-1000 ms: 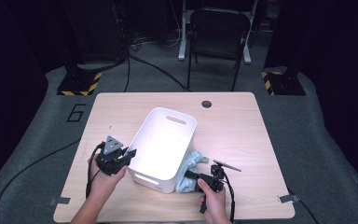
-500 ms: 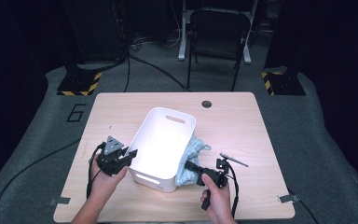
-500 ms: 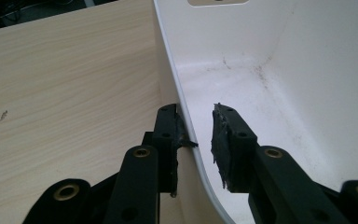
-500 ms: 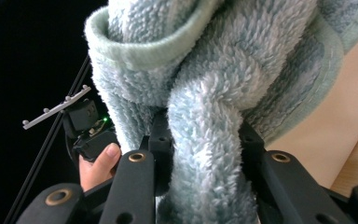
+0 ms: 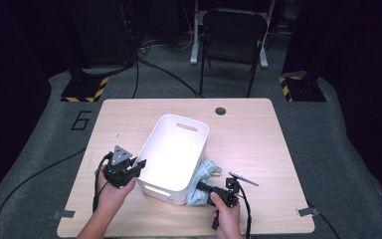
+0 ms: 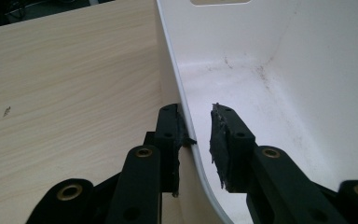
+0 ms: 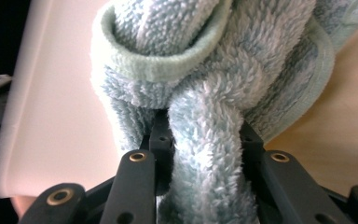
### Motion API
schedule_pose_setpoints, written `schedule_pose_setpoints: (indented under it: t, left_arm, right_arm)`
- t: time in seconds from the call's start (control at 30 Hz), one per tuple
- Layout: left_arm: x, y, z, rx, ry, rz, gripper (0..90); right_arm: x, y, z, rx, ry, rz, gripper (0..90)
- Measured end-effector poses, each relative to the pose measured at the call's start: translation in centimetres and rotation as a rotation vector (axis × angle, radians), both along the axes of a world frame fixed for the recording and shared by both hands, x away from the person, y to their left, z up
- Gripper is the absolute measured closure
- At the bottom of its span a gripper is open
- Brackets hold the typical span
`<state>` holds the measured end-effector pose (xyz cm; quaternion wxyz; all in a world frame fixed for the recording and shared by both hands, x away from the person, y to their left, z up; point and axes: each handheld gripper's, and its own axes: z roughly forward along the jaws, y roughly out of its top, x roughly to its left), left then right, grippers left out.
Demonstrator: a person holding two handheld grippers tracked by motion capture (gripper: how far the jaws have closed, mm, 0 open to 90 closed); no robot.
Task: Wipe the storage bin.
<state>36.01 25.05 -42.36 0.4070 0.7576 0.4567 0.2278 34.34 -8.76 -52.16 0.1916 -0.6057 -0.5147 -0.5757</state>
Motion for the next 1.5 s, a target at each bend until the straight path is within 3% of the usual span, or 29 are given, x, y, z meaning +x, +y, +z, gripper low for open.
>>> schedule_pose_setpoints:
  t: [0.03,0.13,0.2,0.33,0.37,0.43,0.5,0.6,0.7,0.73,0.87,1.0,1.1,1.13,1.27,1.3,1.4,1.5]
  left_arm:
    - [0.0,0.0,0.0,0.0,0.0,0.001,72.4]
    - [0.0,0.0,0.0,0.006,0.001,0.004,72.3]
    - [-0.1,0.0,0.0,0.01,0.004,0.005,71.8]
    - [-0.2,0.1,0.0,0.001,0.011,0.007,69.1]
    - [-0.3,0.2,0.0,-0.003,0.011,0.008,68.7]
    - [-0.3,0.3,0.0,-0.011,0.016,0.006,67.4]
    - [-0.4,0.5,-0.1,-0.021,0.023,0.007,65.5]
    - [-0.5,0.4,-0.1,-0.025,0.031,0.011,62.1]
    - [-0.6,0.3,-0.1,-0.037,0.047,0.006,56.3]
    - [-0.6,0.3,0.0,-0.042,0.053,-0.003,54.4]
    - [-0.6,0.1,0.0,-0.084,0.079,-0.038,47.6]
    - [-0.6,-0.3,0.0,-0.088,0.073,-0.063,42.7]
    - [-0.5,-0.3,0.0,-0.084,0.069,-0.072,41.8]
    - [-0.4,-0.3,-0.1,-0.082,0.068,-0.075,41.2]
    - [-0.1,-0.4,-0.1,-0.059,0.067,-0.083,40.0]
    - [0.0,-0.4,-0.1,-0.056,0.067,-0.083,40.0]
    - [0.2,-0.6,-0.2,-0.053,0.081,-0.078,40.0]
    - [0.2,-0.7,-0.2,-0.052,0.097,-0.063,41.0]
  right_arm:
    - [0.0,0.1,-0.4,0.004,0.033,-0.006,67.9]
    - [0.0,0.3,-1.7,-0.026,0.053,-0.015,67.9]
    - [0.0,0.4,-2.1,-0.035,0.097,-0.012,67.9]
    - [0.2,0.5,-2.3,-0.051,0.097,-0.007,67.7]
    - [0.3,0.5,-2.5,-0.057,0.069,-0.001,67.7]
    - [0.5,0.7,-2.3,-0.043,0.121,-0.005,67.4]
    - [0.7,0.6,-2.4,-0.038,0.109,0.008,67.1]
    - [1.1,0.6,-2.4,-0.026,0.138,0.017,66.8]
    - [1.7,0.4,-2.4,-0.029,0.128,0.012,66.9]
    - [1.9,0.3,-2.2,-0.02,0.146,0.012,66.9]
    - [2.7,-0.5,-2.2,-0.024,0.122,-0.024,66.4]
    - [3.0,-1.3,-2.4,-0.015,0.112,-0.048,64.2]
    - [2.5,-1.2,-2.1,-0.04,0.119,-0.044,63.8]
    - [2.2,-1.3,-2.1,-0.053,0.101,-0.024,63.7]
    - [1.4,-1.2,-1.8,-0.033,0.133,-0.007,63.8]
    - [1.2,-1.3,-1.9,-0.053,0.122,0.009,63.9]
    - [0.8,-1.0,-1.9,-0.052,0.107,-0.006,64.5]
    - [0.4,-0.7,-1.8,-0.053,0.127,-0.027,65.3]
